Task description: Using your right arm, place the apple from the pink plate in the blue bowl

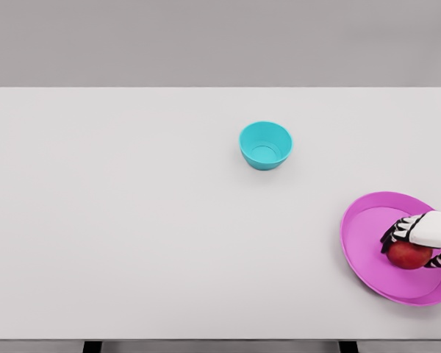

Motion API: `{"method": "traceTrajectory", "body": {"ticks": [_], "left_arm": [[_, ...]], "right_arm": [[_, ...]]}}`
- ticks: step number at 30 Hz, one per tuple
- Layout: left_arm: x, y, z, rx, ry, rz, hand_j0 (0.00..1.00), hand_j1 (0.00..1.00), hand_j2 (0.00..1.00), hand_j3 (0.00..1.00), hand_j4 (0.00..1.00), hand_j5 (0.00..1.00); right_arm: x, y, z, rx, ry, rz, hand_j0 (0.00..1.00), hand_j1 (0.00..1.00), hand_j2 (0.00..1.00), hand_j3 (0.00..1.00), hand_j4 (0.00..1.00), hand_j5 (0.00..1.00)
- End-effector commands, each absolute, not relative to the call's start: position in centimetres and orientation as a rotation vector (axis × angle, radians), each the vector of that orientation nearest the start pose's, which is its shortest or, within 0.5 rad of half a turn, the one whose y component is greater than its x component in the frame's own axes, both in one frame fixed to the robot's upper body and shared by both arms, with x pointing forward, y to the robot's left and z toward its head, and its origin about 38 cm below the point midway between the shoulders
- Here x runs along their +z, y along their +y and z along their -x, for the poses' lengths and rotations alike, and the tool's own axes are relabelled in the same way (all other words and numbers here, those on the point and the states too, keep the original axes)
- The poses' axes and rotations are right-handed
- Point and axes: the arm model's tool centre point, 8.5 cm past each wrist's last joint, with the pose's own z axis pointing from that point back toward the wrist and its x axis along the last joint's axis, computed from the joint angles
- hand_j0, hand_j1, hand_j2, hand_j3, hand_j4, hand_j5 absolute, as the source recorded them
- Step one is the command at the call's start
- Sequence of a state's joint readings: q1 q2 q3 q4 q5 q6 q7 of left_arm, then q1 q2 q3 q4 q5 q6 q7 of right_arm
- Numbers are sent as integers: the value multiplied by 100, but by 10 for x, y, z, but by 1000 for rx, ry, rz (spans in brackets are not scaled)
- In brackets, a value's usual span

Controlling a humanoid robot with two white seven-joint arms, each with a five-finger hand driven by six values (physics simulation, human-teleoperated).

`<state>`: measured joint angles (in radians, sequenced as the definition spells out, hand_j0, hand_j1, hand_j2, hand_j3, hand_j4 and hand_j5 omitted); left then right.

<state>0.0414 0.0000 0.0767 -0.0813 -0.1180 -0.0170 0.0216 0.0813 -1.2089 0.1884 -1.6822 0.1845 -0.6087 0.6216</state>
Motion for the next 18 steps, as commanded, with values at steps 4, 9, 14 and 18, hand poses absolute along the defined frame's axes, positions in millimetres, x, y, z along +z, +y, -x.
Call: {"method": "traceTrajectory", "body": {"ticks": [4,9,14,18], "left_arm": [[-263,276,-3,-43,-55,-115,100,100,100,100,100,100],[-263,276,-3,-43,-55,-115,100,100,100,100,100,100],[-263,276,-3,-44,-57,-115,100,100,100,100,100,100],[-263,276,-3,-43,-55,-115,100,100,100,100,100,100]], "right_arm": [[184,-419,-302,2053,-1034,197,44,44,44,44,44,44],[204,-422,-310,2040,-1080,267,44,44,44,44,44,44],[220,-425,-317,1996,-1155,340,44,44,44,44,44,44],[222,-423,-320,1977,-1186,356,44,44,44,44,44,44]]}}
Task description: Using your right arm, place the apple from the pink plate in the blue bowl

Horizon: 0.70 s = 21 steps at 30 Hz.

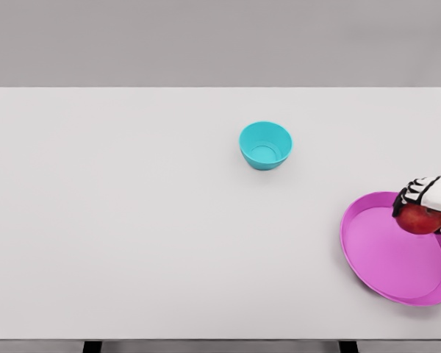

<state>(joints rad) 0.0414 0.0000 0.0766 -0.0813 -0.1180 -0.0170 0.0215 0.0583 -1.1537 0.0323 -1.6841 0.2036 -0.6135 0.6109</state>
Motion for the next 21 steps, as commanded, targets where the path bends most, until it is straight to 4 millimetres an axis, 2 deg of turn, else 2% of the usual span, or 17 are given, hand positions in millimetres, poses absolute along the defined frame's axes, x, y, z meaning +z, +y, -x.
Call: {"method": "traceTrajectory", "body": {"ticks": [1,12,19,21], "left_arm": [[-263,276,-3,-43,-55,-115,100,100,100,100,100,100],[-263,276,-3,-43,-55,-115,100,100,100,100,100,100],[-263,276,-3,-43,-55,-115,100,100,100,100,100,100],[-263,276,-3,-43,-55,-115,100,100,100,100,100,100]], "right_arm": [[223,-423,-321,1975,-1192,360,44,44,44,44,44,44],[238,-399,-341,1921,-1372,407,44,44,44,44,44,44],[234,-389,-346,1894,-1425,393,43,43,43,43,43,43],[234,-380,-350,1905,-1446,380,43,43,43,43,43,43]]}}
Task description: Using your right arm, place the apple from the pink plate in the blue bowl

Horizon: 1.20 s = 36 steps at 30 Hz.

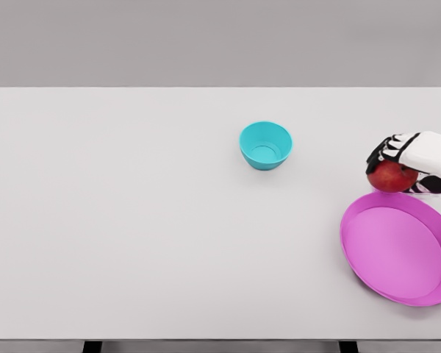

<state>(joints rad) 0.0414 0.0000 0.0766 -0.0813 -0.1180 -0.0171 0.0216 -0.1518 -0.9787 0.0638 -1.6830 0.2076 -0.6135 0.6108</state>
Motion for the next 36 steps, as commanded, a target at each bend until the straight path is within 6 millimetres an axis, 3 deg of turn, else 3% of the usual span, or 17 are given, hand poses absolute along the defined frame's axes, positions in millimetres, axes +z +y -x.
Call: {"method": "traceTrajectory", "body": {"ticks": [1,11,16,36], "left_arm": [[-263,276,-3,-43,-55,-115,100,100,100,100,100,100],[-263,276,-3,-43,-55,-115,100,100,100,100,100,100],[-263,276,-3,-43,-55,-115,100,100,100,100,100,100],[-263,276,-3,-43,-55,-115,100,100,100,100,100,100]], "right_arm": [[233,-375,-355,1899,-1464,371,43,43,43,43,43,43],[233,-332,-377,1965,-1531,295,43,43,43,43,43,43],[226,-326,-394,1949,-1527,270,43,43,43,43,43,43],[233,-315,-413,1897,-1594,278,38,38,38,38,38,38]]}}
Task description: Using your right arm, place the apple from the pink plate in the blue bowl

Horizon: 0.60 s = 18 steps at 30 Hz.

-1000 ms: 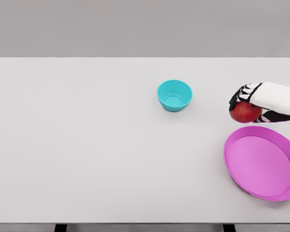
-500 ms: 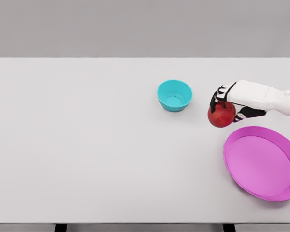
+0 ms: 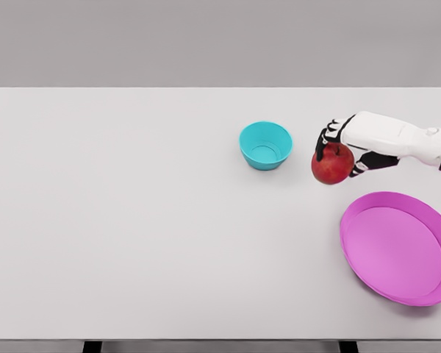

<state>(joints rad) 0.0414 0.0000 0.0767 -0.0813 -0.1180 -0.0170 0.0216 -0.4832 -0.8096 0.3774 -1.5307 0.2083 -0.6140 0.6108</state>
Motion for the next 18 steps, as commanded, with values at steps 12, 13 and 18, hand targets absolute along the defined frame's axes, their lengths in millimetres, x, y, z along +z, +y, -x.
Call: {"method": "traceTrajectory", "body": {"ticks": [12,13,18], "left_arm": [[-263,276,-3,-43,-55,-115,100,100,100,100,100,100],[-263,276,-3,-43,-55,-115,100,100,100,100,100,100],[-263,276,-3,-43,-55,-115,100,100,100,100,100,100]], "right_arm": [[230,-300,-432,1828,-1655,255,38,38,38,38,38,38],[229,-298,-433,1823,-1659,250,38,38,38,38,38,38],[231,-295,-442,1796,-1676,253,38,38,38,38,38,38]]}}
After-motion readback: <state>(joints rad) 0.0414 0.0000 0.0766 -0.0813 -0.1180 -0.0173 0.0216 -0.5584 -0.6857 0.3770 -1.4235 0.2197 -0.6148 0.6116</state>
